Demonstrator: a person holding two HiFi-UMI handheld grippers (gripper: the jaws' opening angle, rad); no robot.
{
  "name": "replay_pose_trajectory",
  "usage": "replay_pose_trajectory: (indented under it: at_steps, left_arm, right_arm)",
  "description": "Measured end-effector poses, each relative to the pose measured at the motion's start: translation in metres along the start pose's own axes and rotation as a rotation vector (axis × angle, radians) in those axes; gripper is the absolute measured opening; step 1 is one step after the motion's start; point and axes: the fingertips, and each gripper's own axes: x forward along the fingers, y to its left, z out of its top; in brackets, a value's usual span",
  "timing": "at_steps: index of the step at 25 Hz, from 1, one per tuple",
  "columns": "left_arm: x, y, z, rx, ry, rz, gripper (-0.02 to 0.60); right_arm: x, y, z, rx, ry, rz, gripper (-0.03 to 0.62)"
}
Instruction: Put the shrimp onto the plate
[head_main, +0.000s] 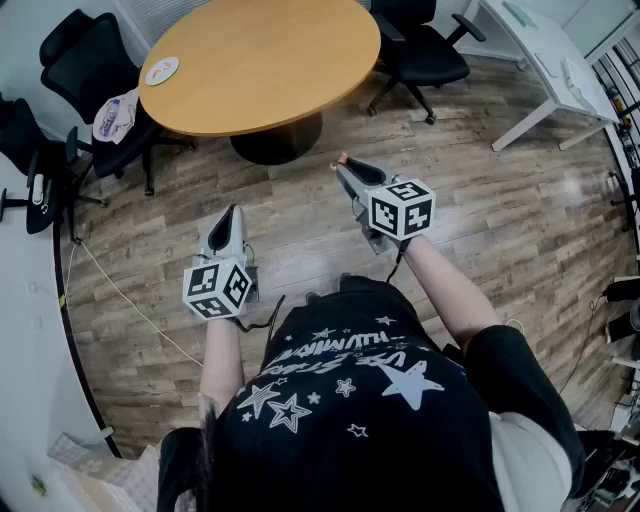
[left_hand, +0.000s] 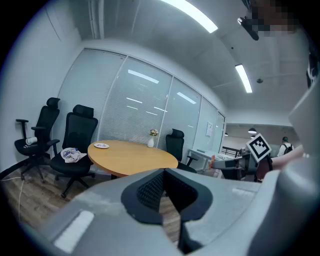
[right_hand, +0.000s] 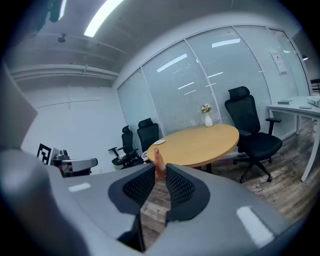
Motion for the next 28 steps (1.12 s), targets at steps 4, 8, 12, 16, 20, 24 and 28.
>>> replay_pose_trajectory:
  at_steps: [4, 8, 12, 16, 20, 24, 28]
  left_arm:
    - [-0.003, 0.001, -0.001, 0.003, -0.003, -0.006, 0.002]
    - [-0.009, 0.005, -0.004, -0.001, 0.0, -0.004, 0.002]
    - [-0.02, 0.011, -0.011, -0.008, 0.008, 0.007, 0.002]
    - [-0.026, 0.024, -0.014, -0.031, 0.006, 0.031, 0.002]
    - [-0.024, 0.029, -0.014, -0.036, -0.002, 0.04, 0.002]
    - [-0.021, 0.04, -0.013, -0.045, -0.007, 0.064, 0.002]
    - [-0.01, 0.06, -0.012, -0.05, 0.002, 0.099, 0.002]
  right_arm:
    - [-0.002, 0.003, -0.004, -0.008, 0.001, -0.007, 0.071]
    - [-0.002, 0.008, -0.007, -0.017, 0.003, -0.014, 0.071]
    - [-0.001, 0.019, -0.016, -0.034, 0.023, -0.007, 0.069]
    - [0.003, 0.023, -0.02, -0.045, 0.036, -0.028, 0.071]
    - [0.008, 0.022, -0.015, -0.064, 0.025, -0.032, 0.072]
    - [0.027, 0.016, -0.011, -0.044, 0.027, -0.024, 0.072]
    - [0.059, 0.008, -0.005, -0.036, 0.042, -0.008, 0.072]
